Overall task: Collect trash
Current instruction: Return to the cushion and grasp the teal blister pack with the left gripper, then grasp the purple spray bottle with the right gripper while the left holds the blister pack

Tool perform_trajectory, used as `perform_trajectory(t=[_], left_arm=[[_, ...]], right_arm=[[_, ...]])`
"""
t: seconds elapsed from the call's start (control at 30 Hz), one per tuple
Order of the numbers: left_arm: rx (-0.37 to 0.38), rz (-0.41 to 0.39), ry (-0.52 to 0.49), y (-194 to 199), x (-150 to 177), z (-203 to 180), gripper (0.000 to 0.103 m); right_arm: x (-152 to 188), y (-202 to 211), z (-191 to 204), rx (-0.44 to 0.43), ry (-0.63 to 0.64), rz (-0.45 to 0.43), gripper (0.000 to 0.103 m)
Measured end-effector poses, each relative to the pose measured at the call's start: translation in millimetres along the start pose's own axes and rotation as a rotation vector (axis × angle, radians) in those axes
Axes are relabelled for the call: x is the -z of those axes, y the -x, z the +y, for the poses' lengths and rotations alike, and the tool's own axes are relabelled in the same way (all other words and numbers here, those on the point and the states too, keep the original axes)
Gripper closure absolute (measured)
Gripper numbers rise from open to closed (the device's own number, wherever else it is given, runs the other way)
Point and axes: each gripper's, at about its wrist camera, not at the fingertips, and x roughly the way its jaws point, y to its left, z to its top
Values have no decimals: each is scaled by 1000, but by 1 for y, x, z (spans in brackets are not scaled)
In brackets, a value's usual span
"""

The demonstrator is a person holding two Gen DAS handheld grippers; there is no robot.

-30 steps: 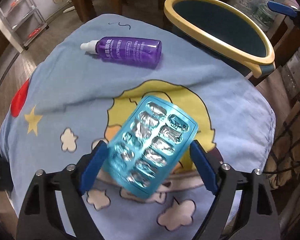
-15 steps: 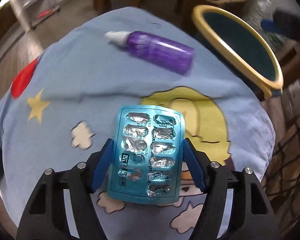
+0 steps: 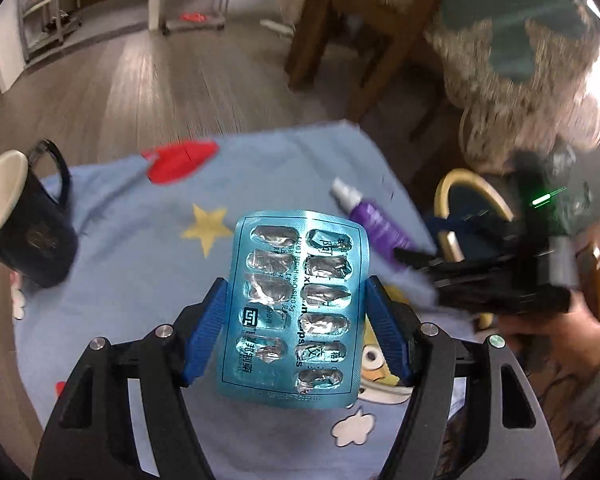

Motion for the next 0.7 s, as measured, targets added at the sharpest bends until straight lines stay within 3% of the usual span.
perform_trajectory(t=[0.17, 0.3, 0.43, 0.7], left_arm=[[27, -60, 27, 30, 9, -2, 35], [40, -57, 49, 24, 7, 1, 35], [83, -51, 93, 9, 3, 4, 35], [112, -71, 83, 4, -1, -11, 35]], right_arm=[[-5, -25, 0, 17, 29, 52, 41], [-1, -34, 2, 19, 34, 62, 69], [3, -24, 5, -26, 20, 45, 69], [10, 24, 6, -87, -48, -57, 70]])
